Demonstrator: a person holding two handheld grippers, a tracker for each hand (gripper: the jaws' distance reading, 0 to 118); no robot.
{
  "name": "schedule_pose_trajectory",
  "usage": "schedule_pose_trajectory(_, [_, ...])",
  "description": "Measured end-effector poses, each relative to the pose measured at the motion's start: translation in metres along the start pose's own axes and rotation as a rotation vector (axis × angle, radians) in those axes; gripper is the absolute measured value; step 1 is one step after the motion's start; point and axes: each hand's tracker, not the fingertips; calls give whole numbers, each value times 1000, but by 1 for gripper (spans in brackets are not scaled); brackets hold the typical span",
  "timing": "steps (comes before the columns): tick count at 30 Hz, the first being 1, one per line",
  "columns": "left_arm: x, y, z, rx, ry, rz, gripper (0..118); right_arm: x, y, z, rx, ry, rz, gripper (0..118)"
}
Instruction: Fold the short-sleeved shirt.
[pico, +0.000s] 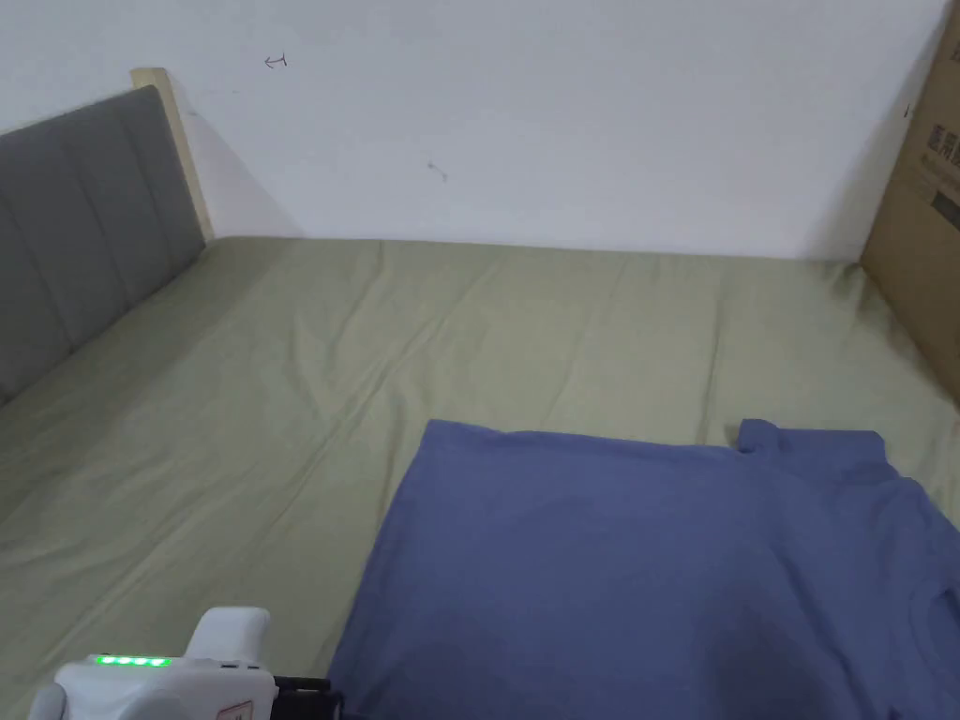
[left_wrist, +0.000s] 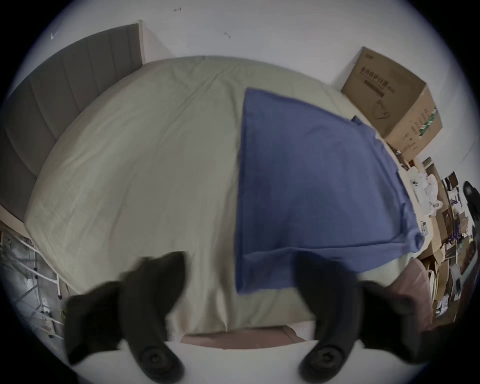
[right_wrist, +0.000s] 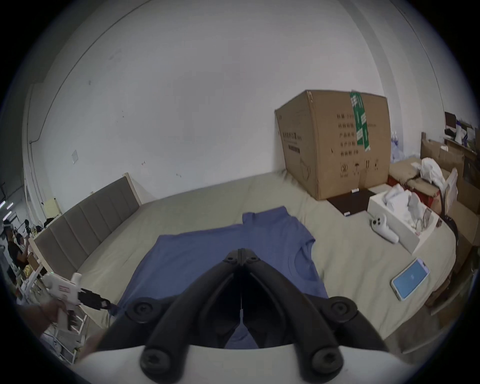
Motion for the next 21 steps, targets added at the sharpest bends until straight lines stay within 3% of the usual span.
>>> schedule_pose_trajectory(1, [-1, 2, -12, -21, -5, 15, 106, 2, -1, 0, -12, 0, -5, 0])
schedule_pose_trajectory(2, [-2, 2, -23, -33, -8, 11, 110, 4, -2, 0, -24, -2, -11, 0])
schedule_pose_trajectory(5, [2, 8, -60, -192, -2, -16, 109, 7, -5, 0, -57, -29, -19, 0])
schedule_pose_trajectory(11, [12, 23, -80, -297, 78, -57, 111, 24, -1, 2, -82, -84, -36, 0])
schedule_pose_trajectory(13, [27, 28, -69, -292, 117, -109, 97, 32, 1, 5, -86, -93, -35, 0])
schedule_pose_trajectory(14, [30, 27, -59, -272, 107, -148, 83, 38, 2, 6, -88, -93, -36, 0])
schedule_pose_trajectory(16, [41, 24, -39, -220, 78, -229, 32, 51, 2, 7, -103, -97, -41, 0])
schedule_pose_trajectory(17, [43, 22, -31, -204, 42, -239, 14, 59, 1, 5, -120, -97, -48, 0])
schedule_pose_trajectory(18, [40, 20, -25, -194, -25, -218, 8, 67, -2, 3, -160, -93, -54, 0])
schedule_pose_trajectory(19, [40, 17, -20, -170, 35, -224, 4, 81, -9, -3, -204, -92, -58, 0])
schedule_pose_trajectory(21, [36, 17, -7, -134, -81, -172, 4, 103, -18, -19, -356, -105, -59, 0])
